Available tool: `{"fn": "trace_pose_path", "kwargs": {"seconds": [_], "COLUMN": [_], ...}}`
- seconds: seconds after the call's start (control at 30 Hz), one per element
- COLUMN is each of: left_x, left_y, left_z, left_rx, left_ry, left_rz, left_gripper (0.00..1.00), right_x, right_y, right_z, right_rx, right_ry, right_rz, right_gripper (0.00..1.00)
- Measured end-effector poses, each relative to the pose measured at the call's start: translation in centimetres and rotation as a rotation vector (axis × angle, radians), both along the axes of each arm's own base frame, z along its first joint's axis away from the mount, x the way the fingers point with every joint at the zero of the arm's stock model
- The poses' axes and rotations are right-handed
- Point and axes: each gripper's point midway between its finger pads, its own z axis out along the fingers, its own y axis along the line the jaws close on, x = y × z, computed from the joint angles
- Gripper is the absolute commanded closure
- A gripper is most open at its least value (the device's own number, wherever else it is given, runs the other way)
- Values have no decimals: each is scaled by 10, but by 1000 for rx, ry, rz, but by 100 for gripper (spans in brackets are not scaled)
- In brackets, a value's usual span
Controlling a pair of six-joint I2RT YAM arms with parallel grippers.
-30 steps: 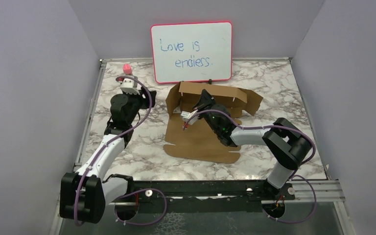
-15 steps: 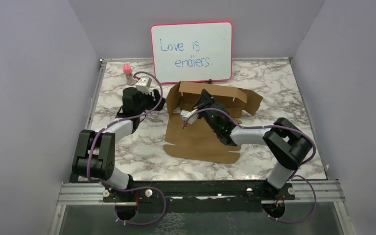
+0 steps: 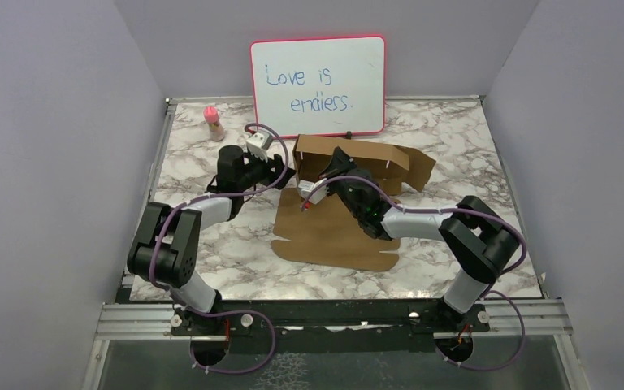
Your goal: Fold the paper box
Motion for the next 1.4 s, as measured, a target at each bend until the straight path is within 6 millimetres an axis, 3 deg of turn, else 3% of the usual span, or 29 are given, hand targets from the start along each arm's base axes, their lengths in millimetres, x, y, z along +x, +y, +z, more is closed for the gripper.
{"fn": "trace_pose_path", "kwargs": {"seconds": [0.7, 1.1, 1.4], "left_x": [5, 16, 24], "left_y": [-36, -37, -39], "left_z": [2, -1, -3], "left_rx": [-40, -114, -152], "left_ry": [-136, -218, -266], "left_rz": [-72, 4, 39], "left_gripper": [29, 30, 37], "right_x": [0, -1, -1], "right_y": [0, 0, 1], "right_z": [2, 1, 2], "right_rx": [42, 73, 81], "right_ry": [111, 171, 188], "right_rz": [-17, -29, -33], "right_gripper": [99, 99, 99]}}
